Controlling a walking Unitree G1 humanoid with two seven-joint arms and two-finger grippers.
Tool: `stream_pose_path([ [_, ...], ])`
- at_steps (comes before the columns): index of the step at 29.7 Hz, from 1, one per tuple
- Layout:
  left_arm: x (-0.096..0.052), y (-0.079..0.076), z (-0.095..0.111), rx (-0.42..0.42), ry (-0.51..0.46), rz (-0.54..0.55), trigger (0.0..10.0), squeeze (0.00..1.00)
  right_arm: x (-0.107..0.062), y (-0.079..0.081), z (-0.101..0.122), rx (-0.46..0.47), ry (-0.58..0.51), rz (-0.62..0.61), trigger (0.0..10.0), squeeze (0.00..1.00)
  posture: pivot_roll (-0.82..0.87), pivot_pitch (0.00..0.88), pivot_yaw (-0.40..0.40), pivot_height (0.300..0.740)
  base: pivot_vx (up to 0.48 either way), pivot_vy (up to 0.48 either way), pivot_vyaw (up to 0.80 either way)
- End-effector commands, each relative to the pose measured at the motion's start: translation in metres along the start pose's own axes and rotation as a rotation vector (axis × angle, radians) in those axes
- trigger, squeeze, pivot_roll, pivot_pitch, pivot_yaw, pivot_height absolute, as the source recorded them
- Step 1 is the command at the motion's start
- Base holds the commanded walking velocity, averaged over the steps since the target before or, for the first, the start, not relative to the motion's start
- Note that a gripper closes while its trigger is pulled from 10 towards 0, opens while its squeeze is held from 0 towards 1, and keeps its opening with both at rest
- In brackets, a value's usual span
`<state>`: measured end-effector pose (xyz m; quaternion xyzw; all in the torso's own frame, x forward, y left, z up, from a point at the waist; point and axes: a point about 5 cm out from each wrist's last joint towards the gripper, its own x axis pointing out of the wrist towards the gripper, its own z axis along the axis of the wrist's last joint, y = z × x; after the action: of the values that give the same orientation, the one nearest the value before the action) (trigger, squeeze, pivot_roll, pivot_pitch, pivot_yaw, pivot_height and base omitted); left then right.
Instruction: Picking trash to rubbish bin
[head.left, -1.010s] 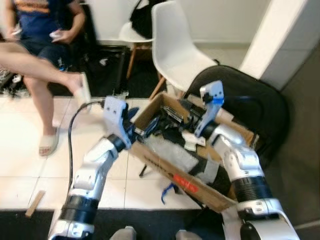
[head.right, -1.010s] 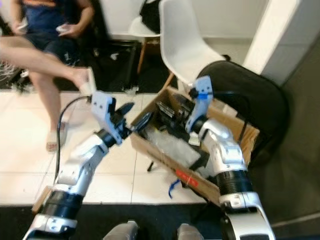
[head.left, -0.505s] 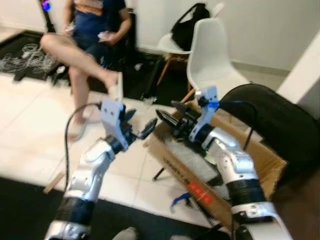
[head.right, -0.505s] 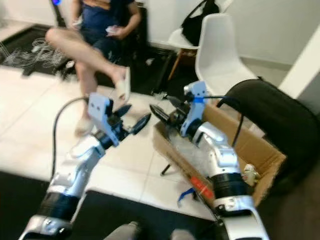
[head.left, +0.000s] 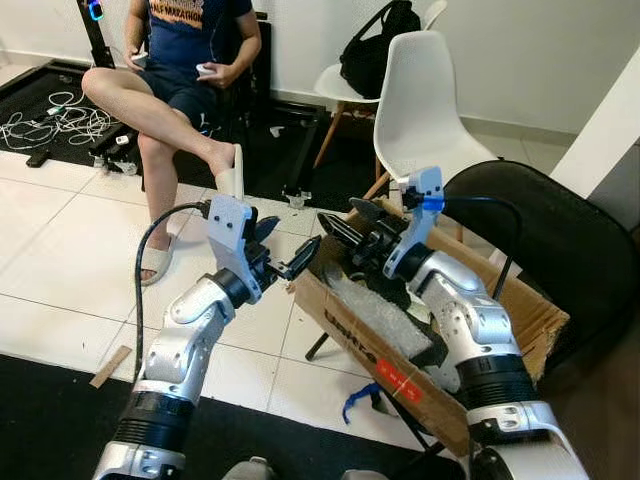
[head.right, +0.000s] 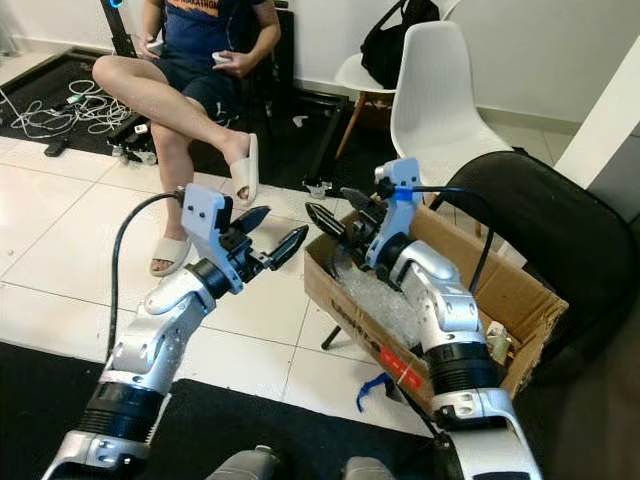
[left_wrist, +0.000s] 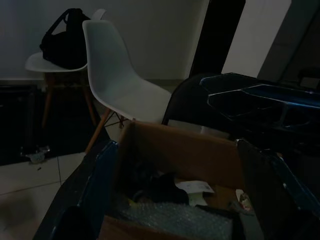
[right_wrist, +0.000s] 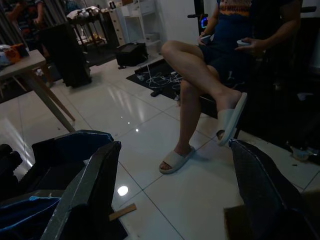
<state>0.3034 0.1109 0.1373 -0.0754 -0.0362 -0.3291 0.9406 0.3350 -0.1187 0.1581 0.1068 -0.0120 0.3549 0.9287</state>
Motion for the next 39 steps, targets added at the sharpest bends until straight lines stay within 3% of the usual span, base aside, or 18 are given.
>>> stream_pose_path([
  [1,0.0005,-0.0022,-0.0019,0.003,0.006,-0.015,10.0,0.00,-0.0020,-0.0031,-0.0004,0.016,0.000,-0.017,10.0,0.00,-0.03,0.000,-0.046,0.740,0.311,0.000,0.00],
  [29,0.0001,-0.0022,-0.0017,0.004,0.007,-0.010,10.0,0.00,-0.0016,-0.0032,0.0004,0.021,0.000,-0.019,10.0,0.00,-0.03,0.000,-0.042,0.740,0.303,0.000,0.00],
  [39,0.0005,-0.0009,-0.0025,-0.006,0.012,0.002,10.0,0.00,-0.0016,-0.0034,0.0007,0.025,0.000,-0.021,10.0,0.00,-0.03,0.000,-0.043,0.740,0.000,0.000,0.00],
])
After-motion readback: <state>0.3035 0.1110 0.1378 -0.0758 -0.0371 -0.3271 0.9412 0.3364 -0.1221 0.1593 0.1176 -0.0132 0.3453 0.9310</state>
